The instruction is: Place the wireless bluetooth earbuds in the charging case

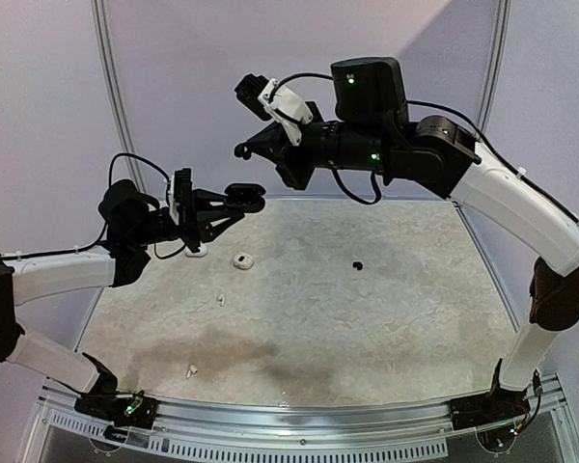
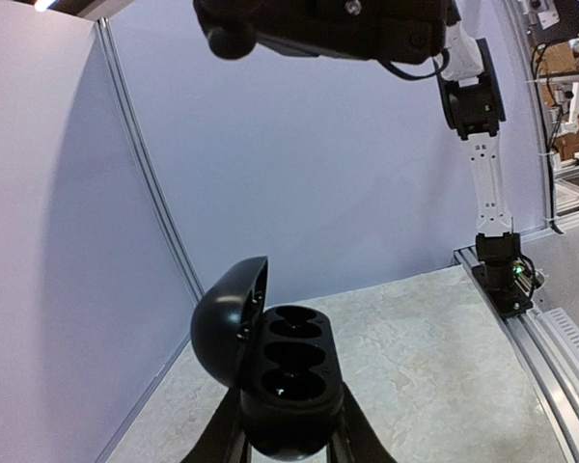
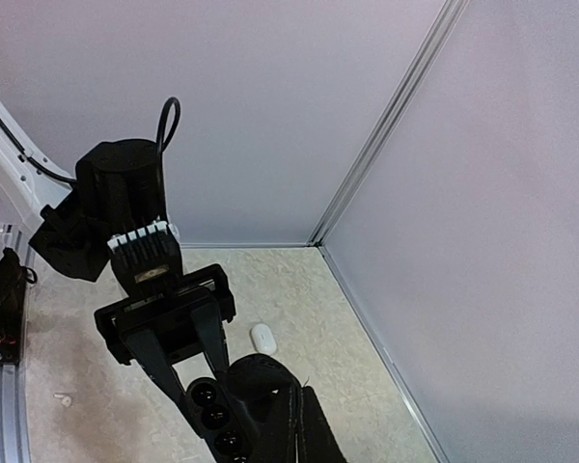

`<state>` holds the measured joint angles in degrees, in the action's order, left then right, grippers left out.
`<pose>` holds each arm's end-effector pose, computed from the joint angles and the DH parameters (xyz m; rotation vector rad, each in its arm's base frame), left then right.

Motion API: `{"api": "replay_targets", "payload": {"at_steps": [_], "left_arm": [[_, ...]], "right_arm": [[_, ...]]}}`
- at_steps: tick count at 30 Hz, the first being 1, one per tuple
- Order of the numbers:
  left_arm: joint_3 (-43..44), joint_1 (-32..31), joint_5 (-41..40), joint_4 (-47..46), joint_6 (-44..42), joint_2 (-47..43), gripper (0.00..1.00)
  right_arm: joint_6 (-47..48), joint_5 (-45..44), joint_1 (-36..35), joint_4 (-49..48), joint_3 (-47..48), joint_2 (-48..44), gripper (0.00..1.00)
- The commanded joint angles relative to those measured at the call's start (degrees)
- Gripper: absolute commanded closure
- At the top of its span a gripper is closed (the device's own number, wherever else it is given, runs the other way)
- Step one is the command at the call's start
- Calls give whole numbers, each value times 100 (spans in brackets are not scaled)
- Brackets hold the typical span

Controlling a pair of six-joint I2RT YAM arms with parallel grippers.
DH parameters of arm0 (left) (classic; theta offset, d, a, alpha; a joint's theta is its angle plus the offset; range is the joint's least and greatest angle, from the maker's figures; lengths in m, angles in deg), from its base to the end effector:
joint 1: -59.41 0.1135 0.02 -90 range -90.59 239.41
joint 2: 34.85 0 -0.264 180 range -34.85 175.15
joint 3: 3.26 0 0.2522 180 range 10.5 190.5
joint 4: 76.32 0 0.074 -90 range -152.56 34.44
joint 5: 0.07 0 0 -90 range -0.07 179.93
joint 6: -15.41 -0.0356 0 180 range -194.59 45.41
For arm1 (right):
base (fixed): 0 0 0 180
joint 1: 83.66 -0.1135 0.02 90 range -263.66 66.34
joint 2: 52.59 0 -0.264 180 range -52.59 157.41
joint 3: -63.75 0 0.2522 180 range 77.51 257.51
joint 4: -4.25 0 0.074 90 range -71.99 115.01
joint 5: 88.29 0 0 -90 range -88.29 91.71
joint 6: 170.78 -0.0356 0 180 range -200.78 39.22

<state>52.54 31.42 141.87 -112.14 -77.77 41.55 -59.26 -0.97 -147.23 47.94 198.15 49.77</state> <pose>0.2399 -0.1592 0.3066 1.0987 0.9860 -0.9422 0.1785 0.3553 0.4831 -1.1916 1.3491 0.4868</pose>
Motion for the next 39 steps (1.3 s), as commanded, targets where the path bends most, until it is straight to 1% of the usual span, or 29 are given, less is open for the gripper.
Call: {"api": "replay_targets", "payload": {"at_steps": [1,3,7,16,20,25,29,31,33,34,35,38,39], "left_arm": [[-161,-140,-257,-126,-31,-194,100],[-187,-161,-358,-113,-40,-224,100],[-162,-178,-362,-104,89,-222,100],[-139,-235,-536,56,44,-304,100],[-156,-272,-760,109,-102,-342,100],[-249,-326,-1234,113,-551,-392,100],[-363,-348,-1229,-108,-689,-381,100],[-408,-348,-1053,-226,-722,-358,100],[-420,-348,-855,-284,-623,-348,100],[-417,-348,-723,-296,-569,-339,100],[-416,-348,-532,-296,-527,-325,100],[-378,-348,-102,-365,-363,-289,100],[-354,-348,96,-360,-344,-292,100]], "right_arm": [[-375,-111,-98,-40,-62,-250,100],[-452,-116,-157,-74,-166,-320,100],[-318,-235,-327,-5,-276,-382,100],[-362,-363,-342,-84,-265,-340,100],[-603,-912,-340,4,-116,-318,100],[-1206,-1707,-340,250,-49,-336,100],[-1622,-2309,-294,546,-25,-337,100],[-2012,-2756,-128,905,28,-334,100],[-3042,-3108,245,1463,14,-360,100],[-3403,-3203,437,1767,-15,-393,100],[-3986,-3253,615,2111,-48,-420,100],[-4985,-3303,966,3069,-268,-390,100],[-5150,-3305,1044,3340,-431,-345,100]]}}
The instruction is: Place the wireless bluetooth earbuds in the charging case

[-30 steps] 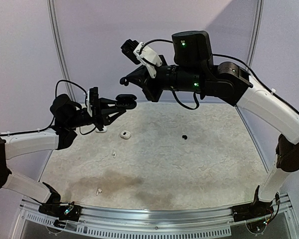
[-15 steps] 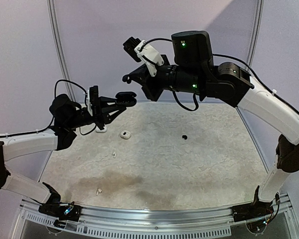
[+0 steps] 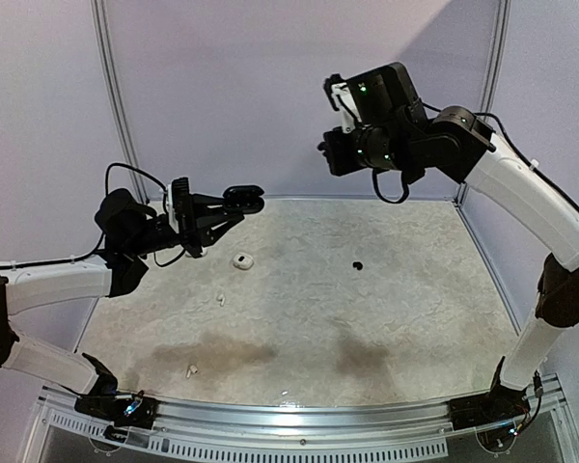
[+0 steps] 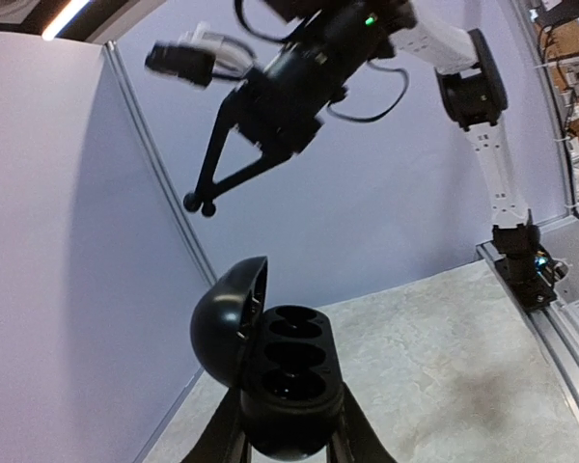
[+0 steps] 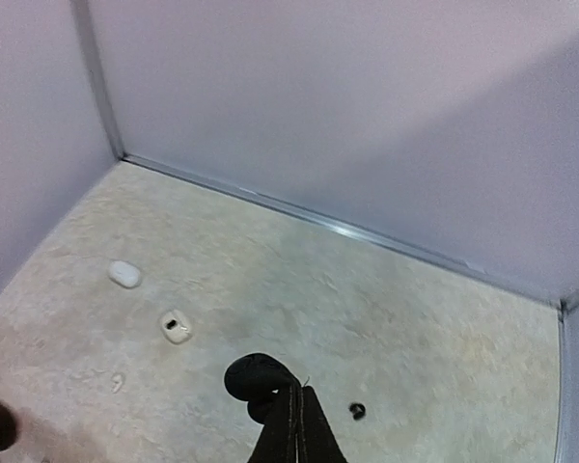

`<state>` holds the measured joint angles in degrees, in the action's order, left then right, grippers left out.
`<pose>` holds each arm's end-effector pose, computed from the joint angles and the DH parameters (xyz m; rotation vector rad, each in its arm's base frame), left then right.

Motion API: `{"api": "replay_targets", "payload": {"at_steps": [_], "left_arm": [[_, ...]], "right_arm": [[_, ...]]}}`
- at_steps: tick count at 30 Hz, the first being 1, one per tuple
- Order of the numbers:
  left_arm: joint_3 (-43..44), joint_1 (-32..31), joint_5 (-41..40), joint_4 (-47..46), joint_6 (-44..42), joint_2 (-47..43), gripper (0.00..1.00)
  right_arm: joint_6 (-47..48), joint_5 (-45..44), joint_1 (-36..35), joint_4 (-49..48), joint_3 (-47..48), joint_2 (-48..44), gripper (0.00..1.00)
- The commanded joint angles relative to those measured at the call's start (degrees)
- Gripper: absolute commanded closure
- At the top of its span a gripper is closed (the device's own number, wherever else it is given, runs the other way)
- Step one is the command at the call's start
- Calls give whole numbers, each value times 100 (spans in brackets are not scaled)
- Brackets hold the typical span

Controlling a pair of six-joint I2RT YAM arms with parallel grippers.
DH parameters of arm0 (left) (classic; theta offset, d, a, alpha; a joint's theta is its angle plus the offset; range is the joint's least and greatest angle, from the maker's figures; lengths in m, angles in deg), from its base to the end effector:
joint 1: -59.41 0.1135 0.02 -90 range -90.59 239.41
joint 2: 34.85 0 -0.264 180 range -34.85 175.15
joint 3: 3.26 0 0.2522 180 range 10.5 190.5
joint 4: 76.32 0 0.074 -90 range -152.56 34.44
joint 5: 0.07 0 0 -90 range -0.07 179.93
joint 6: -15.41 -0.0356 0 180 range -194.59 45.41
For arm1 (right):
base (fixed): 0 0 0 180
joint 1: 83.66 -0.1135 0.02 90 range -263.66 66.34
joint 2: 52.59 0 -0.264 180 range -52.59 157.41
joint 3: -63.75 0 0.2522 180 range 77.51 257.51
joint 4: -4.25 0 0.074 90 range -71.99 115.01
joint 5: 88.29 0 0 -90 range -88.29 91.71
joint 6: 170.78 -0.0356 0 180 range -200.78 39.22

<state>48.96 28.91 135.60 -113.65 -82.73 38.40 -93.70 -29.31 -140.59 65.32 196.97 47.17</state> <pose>0.2234 -0.1611 0.3035 1.0691 0.9409 -0.8341 0.2160 0.2982 0.4643 -0.4289 1.9398 0.2334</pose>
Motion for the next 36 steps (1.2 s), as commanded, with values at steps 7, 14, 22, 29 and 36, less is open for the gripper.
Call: {"api": "replay_targets", "payload": {"at_steps": [7,14,22,29,36], "left_arm": [[317,-89,2008,-63,134,154,100],[470,-146,2331,145,495,288,100],[668,-108,174,1844,1938,311,100],[958,-44,-702,2695,2161,320,100],[1049,61,-313,2264,2466,307,100]], "right_arm": [[-2470,48,536,1462,-1936,-156,100],[-2294,319,548,371,-2865,-699,100],[-1168,1865,539,-903,-2950,-1038,100],[-490,3612,383,-2900,-3379,-1524,100],[674,5081,-51,-2980,-2619,-890,100]]}}
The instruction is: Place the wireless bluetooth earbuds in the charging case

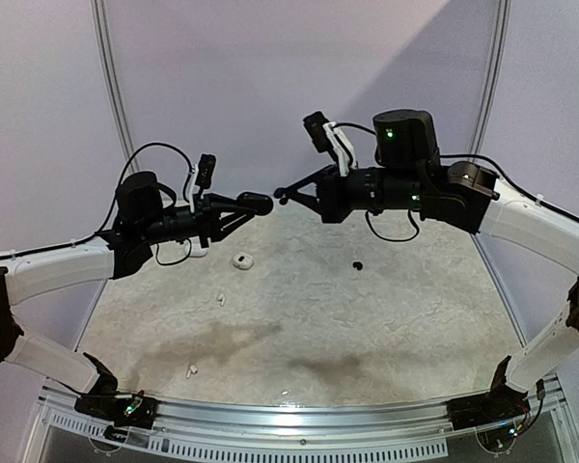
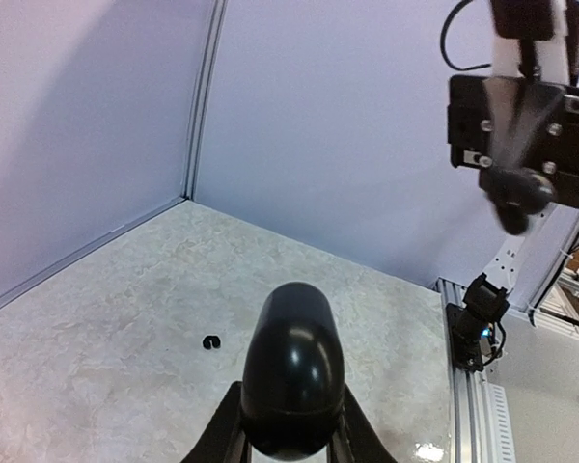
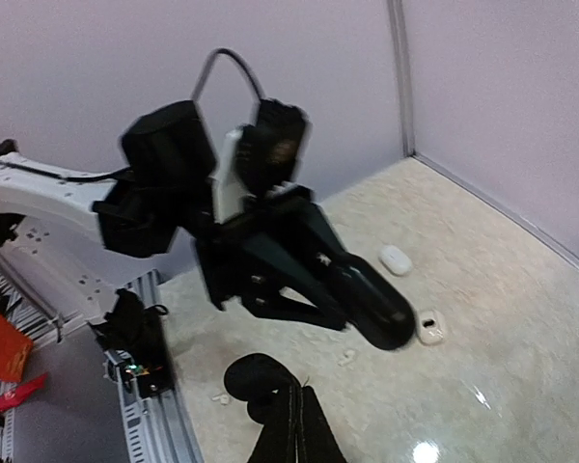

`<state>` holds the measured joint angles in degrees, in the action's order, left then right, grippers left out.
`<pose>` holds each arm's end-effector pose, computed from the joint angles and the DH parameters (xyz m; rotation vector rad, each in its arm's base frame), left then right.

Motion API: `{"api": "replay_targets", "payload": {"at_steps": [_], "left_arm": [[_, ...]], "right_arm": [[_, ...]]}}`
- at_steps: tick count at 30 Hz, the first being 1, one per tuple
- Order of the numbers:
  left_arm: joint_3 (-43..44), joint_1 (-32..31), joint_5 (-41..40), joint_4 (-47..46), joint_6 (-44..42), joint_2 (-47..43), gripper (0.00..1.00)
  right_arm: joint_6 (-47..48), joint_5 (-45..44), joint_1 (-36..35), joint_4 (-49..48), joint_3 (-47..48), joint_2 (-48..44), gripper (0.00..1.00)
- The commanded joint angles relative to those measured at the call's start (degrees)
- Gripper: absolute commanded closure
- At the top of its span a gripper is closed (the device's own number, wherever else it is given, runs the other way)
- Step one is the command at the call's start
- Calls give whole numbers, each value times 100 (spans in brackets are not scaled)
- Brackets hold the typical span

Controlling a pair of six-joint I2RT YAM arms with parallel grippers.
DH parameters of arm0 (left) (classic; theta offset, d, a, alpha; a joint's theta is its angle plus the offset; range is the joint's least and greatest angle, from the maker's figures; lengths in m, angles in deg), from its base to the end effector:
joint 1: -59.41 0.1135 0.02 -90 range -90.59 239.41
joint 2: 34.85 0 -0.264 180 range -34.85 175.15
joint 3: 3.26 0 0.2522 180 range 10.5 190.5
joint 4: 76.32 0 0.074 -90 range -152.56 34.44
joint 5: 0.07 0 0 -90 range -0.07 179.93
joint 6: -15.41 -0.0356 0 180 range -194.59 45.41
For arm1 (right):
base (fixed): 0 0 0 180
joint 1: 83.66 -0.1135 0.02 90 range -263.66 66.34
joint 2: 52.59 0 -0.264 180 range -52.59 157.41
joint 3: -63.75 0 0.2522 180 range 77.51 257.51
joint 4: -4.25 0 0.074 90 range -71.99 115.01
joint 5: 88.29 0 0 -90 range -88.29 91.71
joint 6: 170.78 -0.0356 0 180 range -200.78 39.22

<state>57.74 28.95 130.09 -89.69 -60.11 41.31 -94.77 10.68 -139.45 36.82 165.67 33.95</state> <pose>0.2482 -0.1726 0.3007 0.7956 1.5283 -1.1502 0.1930 0.2938 0.4116 -0.8152 1.8130 0.9647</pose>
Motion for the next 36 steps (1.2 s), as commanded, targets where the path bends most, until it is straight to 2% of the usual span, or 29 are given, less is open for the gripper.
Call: {"api": "replay_targets", "payload": {"at_steps": [1,6,11,14,18,20,25,36], "left_arm": [[163,57,365,-267,212,-1,100],[171,51,873,-356,27,-40,100],[171,40,858,-221,-82,-85,100],[112,100,216,56,-61,-170,100],[-15,137,-850,448,-234,-241,100],[-47,132,-1028,534,-336,-239,100],[-103,128,-824,551,-484,-319,100],[-214,119,-850,597,-573,-471,100]], "right_arm": [[919,1120,-170,39,625,532,100],[1573,1113,-264,558,1064,927,100],[1800,726,-268,852,1245,1132,100],[1592,571,-138,976,849,959,100],[686,353,130,1350,-341,841,100],[470,347,135,1630,-612,1093,100],[165,561,130,1868,-761,2090,100],[98,426,132,2404,-397,3447,100]]}}
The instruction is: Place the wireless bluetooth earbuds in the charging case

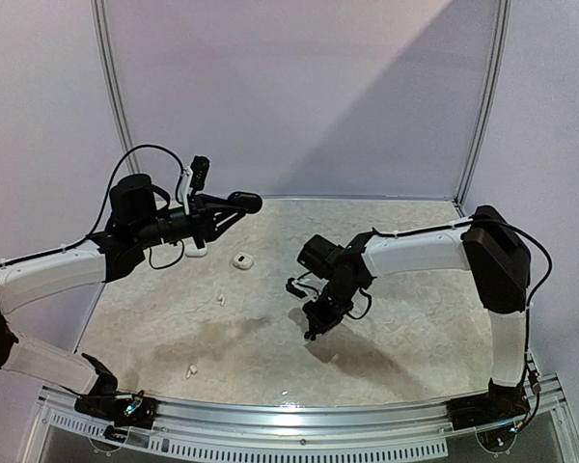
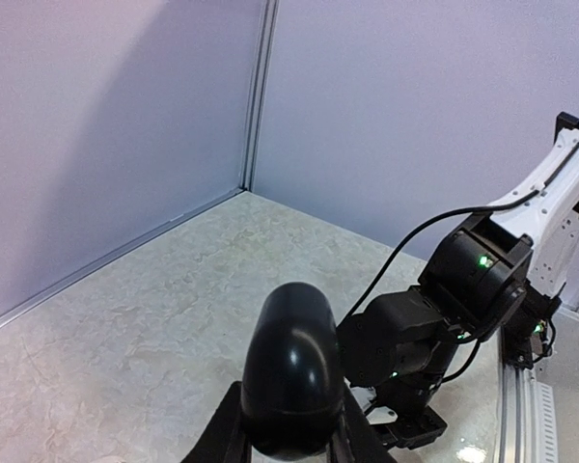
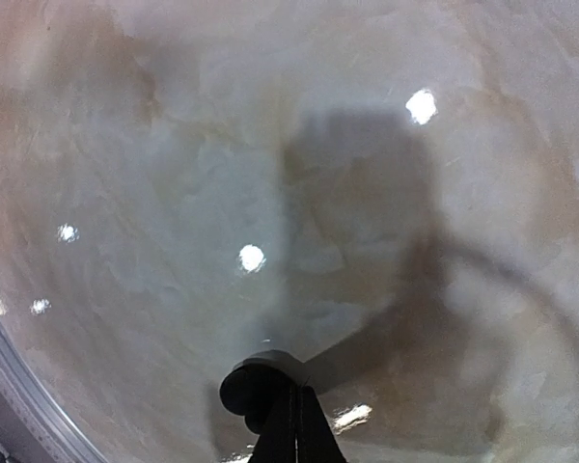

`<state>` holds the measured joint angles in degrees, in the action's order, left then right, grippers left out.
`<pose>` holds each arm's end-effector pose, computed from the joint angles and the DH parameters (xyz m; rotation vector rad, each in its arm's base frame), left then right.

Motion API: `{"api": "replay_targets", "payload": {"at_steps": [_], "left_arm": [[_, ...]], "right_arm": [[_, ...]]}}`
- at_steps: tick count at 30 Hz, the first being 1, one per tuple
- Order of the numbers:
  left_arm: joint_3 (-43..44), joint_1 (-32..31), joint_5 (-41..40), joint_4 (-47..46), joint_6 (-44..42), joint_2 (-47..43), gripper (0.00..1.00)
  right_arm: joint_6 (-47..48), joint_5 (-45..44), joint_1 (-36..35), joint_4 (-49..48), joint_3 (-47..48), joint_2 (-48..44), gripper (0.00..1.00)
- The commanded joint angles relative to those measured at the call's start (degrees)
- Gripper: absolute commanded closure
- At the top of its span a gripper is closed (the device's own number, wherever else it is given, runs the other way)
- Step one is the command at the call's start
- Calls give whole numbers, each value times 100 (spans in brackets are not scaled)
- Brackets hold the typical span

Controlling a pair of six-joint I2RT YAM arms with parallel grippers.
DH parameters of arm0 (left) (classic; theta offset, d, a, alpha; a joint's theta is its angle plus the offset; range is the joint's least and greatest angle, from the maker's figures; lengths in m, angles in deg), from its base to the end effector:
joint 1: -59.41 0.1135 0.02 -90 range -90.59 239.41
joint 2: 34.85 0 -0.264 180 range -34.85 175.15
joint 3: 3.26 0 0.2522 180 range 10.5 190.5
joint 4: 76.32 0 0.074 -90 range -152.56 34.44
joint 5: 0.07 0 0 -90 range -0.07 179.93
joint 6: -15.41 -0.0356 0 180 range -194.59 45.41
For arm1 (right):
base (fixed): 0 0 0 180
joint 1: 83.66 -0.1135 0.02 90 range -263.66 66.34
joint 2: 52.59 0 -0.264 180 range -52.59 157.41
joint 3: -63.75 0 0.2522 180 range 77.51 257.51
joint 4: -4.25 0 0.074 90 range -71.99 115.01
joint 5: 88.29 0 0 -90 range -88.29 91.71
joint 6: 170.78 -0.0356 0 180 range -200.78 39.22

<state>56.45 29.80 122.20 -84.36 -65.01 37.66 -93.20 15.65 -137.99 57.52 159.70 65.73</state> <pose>0.2430 -0.1600 0.3008 0.7314 1.5741 -0.9748 0.2294 0.3343 0.1448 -1.1244 2.8059 0.5180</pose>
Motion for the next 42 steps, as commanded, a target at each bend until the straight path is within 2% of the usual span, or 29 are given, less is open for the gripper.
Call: {"api": "replay_targets", "payload": {"at_steps": [1,2,8,17,20,21,22,23,24,27,30,32,39,42], "left_arm": [[-86,34,-63,55,-92,-106,100],[-86,29,-58,53,-96,-98,100],[-85,34,-5,61,-122,-81,100],[-95,34,84,27,-186,-44,100],[-95,25,251,-14,-288,-44,100],[-95,25,315,-29,-312,-44,100],[-89,17,375,-34,-340,-44,100],[-87,16,452,-41,-369,-44,100],[-87,10,545,-55,-400,-43,100],[-87,-13,980,-139,-573,-44,100],[-87,-40,1536,-275,-759,-51,100],[-71,-53,1853,-394,-791,-47,100],[-19,-106,2331,-540,-693,-27,100],[-14,-113,2425,-538,-700,-21,100]], "right_arm": [[-58,-99,-13,324,188,288,100],[-65,-133,-18,322,177,296,98],[-66,-429,-11,677,393,175,69],[439,-1060,188,1793,1822,-567,58],[746,-1236,186,2027,2334,-741,48],[834,-1280,191,2040,2512,-821,40],[890,-1294,194,1974,2655,-890,27],[962,-1269,189,1857,2756,-956,8],[1012,-1161,185,1644,2807,-1097,2],[1326,-677,98,484,2558,-1618,1],[1841,-156,-77,-1058,1828,-2125,1],[2022,-76,-132,-1573,1549,-2377,1],[2470,132,-234,-1054,2131,-1924,2],[2577,190,-256,-827,2404,-1700,9]]}}
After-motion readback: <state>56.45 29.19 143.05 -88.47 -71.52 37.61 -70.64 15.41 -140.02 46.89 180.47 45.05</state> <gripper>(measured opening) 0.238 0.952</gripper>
